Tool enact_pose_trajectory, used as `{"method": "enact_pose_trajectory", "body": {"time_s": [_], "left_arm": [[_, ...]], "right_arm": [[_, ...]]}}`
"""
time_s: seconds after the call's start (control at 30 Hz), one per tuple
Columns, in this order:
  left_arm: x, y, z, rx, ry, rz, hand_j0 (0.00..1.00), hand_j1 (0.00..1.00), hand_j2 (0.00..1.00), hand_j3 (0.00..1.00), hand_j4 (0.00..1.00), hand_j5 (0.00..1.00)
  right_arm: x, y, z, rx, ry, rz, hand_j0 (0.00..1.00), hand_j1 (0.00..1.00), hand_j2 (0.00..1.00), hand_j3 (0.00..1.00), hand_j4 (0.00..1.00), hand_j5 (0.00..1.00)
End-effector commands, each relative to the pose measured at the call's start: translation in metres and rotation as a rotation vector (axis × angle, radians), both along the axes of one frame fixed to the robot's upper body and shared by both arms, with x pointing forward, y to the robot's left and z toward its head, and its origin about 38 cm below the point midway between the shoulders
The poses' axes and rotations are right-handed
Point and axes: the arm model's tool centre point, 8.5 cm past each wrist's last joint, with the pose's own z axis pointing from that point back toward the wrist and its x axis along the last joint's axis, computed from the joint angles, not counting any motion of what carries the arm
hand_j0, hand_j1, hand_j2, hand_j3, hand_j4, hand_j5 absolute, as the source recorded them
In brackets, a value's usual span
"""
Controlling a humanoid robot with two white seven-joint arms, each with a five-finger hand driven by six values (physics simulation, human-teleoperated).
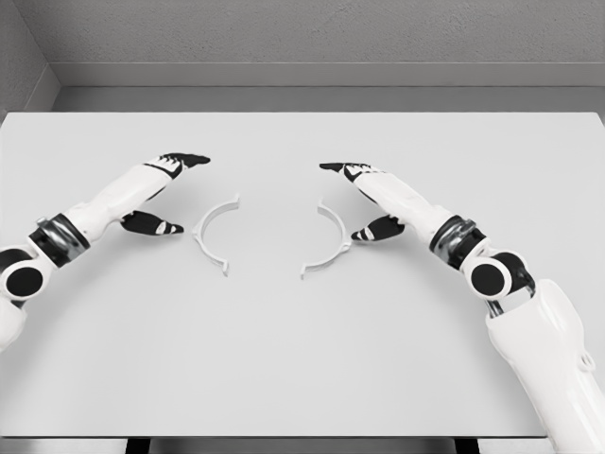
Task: Assemble PVC drainage pipe clamps
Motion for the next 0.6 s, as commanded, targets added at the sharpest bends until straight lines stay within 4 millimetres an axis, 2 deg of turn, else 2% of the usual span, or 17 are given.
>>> {"method": "enact_pose_trajectory", "body": {"time_s": [0.0, 0.27, 0.57], "left_arm": [[-0.0008, -0.0033, -0.0040, -0.009, 0.011, -0.003, 1.00, 1.00, 1.00, 1.00, 1.00, 1.00], [0.0002, -0.0020, -0.0041, -0.008, 0.012, 0.001, 1.00, 1.00, 1.00, 1.00, 1.00, 1.00], [0.0034, -0.0058, -0.0073, -0.020, 0.019, 0.006, 1.00, 1.00, 1.00, 1.00, 1.00, 1.00]], "right_arm": [[-0.0003, -0.0003, 0.0006, 0.006, 0.000, -0.002, 1.00, 1.00, 1.00, 1.00, 1.00, 1.00], [-0.0019, -0.0054, -0.0024, 0.001, 0.006, -0.009, 1.00, 1.00, 1.00, 1.00, 1.00, 1.00], [-0.0027, -0.0005, -0.0056, 0.000, 0.017, -0.003, 1.00, 1.00, 1.00, 1.00, 1.00, 1.00]]}}
